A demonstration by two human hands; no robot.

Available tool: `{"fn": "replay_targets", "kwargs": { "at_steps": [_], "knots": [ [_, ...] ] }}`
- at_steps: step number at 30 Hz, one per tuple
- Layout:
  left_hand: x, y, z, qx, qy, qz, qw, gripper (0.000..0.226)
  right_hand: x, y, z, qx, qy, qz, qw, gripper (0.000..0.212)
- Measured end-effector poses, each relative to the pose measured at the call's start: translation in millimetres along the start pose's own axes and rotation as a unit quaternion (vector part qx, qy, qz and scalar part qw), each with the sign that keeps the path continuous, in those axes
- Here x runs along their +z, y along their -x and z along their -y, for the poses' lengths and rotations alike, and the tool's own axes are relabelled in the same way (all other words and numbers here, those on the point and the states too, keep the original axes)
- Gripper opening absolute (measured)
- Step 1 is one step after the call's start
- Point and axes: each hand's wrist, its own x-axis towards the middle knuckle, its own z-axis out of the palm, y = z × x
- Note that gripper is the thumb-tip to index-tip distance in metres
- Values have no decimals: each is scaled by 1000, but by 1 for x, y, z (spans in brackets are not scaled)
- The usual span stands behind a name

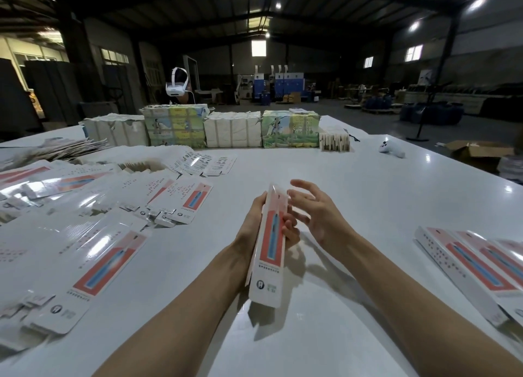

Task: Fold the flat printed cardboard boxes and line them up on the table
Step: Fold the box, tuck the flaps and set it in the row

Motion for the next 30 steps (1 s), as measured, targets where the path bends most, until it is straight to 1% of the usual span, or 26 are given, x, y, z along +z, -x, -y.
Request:
{"fn": "replay_targets", "kwargs": {
  "at_steps": [2,3,5,7,11,13,14,16,18,21,23,24,26,28,30],
  "knots": [
    [-6,0,-2,44,-30,-47,997,53,0,1,-4,7,42,26,999,49],
    [-8,-1,-2,60,-42,-56,996,54,1,1,-6,-2,75,31,997,52],
    [-7,1,0,70,-22,-49,996,61,1,2,-8,-36,124,16,992,56],
    [-6,-1,3,88,-41,-57,994,65,2,2,-8,-59,131,0,990,58],
    [0,-2,11,124,-143,-119,975,58,-1,3,-7,-87,122,-16,989,52],
    [1,-3,13,162,-185,-141,959,51,-4,3,-6,-96,125,-28,987,47],
    [2,-3,14,185,-207,-139,951,50,-6,3,-6,-96,130,-34,986,45],
    [6,-3,15,216,-238,-102,941,63,-8,3,-4,-95,130,-43,986,42],
    [11,-3,18,212,-256,-74,940,72,-8,4,-2,-92,126,-43,987,43],
    [8,-6,21,200,-244,-64,947,104,-7,7,-1,-75,127,-23,989,49],
    [2,-8,19,206,-229,-69,949,116,-5,7,-1,-57,122,0,991,54],
    [2,-7,17,211,-234,-74,946,117,-4,7,-1,-50,116,11,992,56],
    [4,-6,14,225,-263,-88,934,110,-1,8,0,-47,110,27,992,53],
    [4,-6,13,242,-292,-94,921,99,-1,9,-1,-57,125,32,990,44],
    [3,-5,13,241,-310,-86,916,95,-2,9,-2,-63,140,27,988,34]
  ]
}}
